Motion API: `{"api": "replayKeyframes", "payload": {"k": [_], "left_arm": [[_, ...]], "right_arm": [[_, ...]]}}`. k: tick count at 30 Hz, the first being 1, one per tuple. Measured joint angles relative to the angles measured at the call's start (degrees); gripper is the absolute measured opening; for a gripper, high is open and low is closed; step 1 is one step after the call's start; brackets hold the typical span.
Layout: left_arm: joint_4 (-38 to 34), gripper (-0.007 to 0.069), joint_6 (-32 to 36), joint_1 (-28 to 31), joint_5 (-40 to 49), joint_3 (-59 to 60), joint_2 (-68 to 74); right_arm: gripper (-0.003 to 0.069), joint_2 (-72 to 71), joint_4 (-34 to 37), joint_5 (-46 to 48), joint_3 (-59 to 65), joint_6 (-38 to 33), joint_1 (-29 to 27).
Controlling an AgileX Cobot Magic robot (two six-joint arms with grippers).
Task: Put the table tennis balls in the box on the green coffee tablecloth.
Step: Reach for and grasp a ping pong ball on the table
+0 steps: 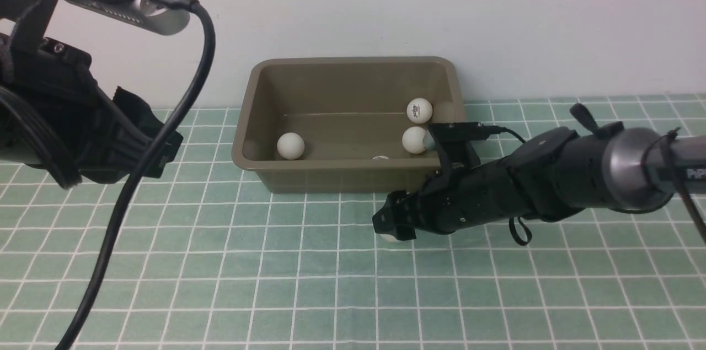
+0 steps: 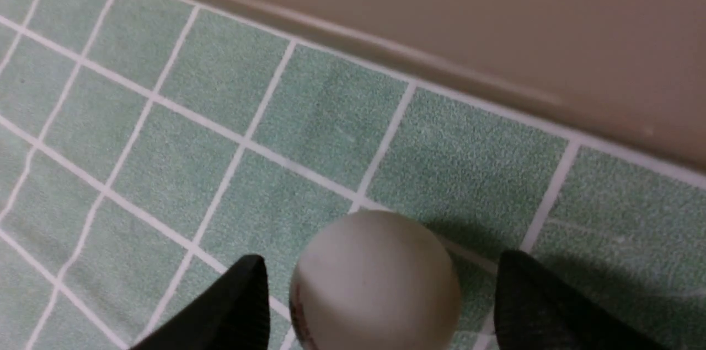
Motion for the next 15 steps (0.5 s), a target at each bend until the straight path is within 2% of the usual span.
{"api": "replayKeyframes", "payload": {"k": [4, 9, 13, 15], "left_arm": [[0.00, 0.0268, 0.00, 0.00, 0.00, 0.00, 0.00], [0.05, 0.0268, 0.00, 0.00, 0.00, 0.00, 0.00], [0.12, 0.0268, 0.02, 0.00, 0.00, 0.00, 0.00], [0.12, 0.0268, 0.02, 0.00, 0.00, 0.00, 0.00]], "right_arm": [[0.0468, 0.67, 0.00, -0.17, -0.23, -0.16, 0.00], [0.0353, 0.67, -0.17, -0.08, -0.43, -0.16, 0.00], [0.0360, -0.06, -2.99, 1.11, -0.43, -0.16, 0.00], [0.0360, -1.60, -6.54, 3.20, -0.43, 0.09, 0.00]]}}
